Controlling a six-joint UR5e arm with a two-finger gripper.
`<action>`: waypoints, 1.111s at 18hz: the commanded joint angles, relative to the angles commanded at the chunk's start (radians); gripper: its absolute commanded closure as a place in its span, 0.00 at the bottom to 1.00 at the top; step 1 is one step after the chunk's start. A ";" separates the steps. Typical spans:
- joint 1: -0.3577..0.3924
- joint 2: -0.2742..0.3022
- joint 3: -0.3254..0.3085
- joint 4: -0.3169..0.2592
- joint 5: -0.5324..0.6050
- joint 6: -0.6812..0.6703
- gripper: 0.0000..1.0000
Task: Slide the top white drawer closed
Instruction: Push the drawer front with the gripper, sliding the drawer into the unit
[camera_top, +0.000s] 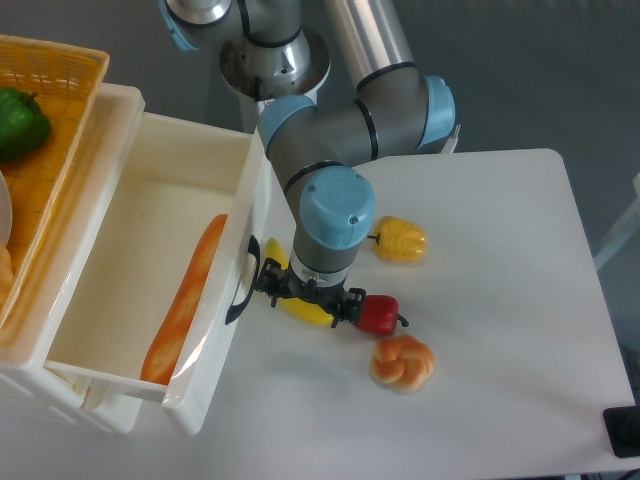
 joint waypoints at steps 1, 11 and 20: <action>-0.005 -0.002 0.000 0.000 0.000 0.000 0.00; -0.021 0.005 0.000 -0.020 0.000 0.000 0.00; -0.041 0.017 0.002 -0.048 -0.012 0.000 0.00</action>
